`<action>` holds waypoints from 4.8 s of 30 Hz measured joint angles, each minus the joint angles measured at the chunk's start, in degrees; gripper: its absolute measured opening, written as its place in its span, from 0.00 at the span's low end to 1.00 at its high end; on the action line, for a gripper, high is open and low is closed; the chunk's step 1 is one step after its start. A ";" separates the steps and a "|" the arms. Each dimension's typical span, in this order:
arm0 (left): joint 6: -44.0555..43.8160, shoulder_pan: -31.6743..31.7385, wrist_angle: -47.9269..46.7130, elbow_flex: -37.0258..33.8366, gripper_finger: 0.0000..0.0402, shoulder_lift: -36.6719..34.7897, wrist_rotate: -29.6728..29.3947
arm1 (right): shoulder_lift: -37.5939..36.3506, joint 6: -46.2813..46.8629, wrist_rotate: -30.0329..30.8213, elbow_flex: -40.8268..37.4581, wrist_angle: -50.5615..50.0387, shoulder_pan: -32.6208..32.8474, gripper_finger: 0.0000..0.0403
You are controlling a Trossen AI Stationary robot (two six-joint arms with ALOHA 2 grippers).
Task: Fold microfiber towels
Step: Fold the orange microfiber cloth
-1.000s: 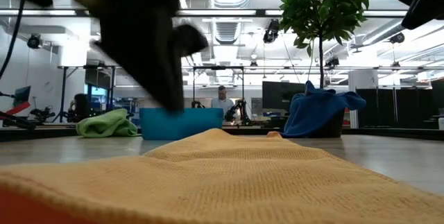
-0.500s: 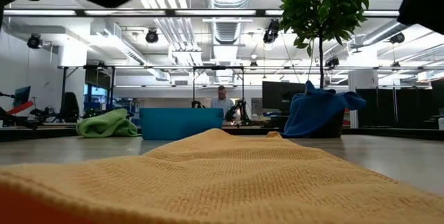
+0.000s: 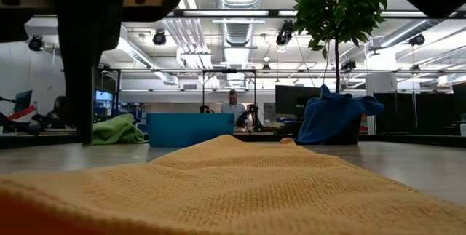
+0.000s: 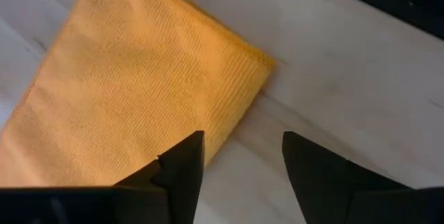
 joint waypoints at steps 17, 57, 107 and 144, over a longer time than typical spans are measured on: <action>-0.36 -0.09 9.54 0.05 0.45 2.18 -1.48 | 22.08 -26.03 -2.71 26.51 -29.60 0.63 0.50; -12.38 -0.03 16.20 -6.46 0.00 1.12 1.43 | 20.67 -22.52 -10.20 25.70 -32.07 -5.34 0.02; -16.83 14.68 13.86 -10.87 0.00 -9.99 21.08 | -8.61 -13.62 -31.13 -3.27 -15.94 -18.08 0.02; -16.75 33.35 20.63 -24.67 0.00 -20.04 11.85 | -15.26 -23.93 -31.36 -16.20 -15.34 -40.88 0.02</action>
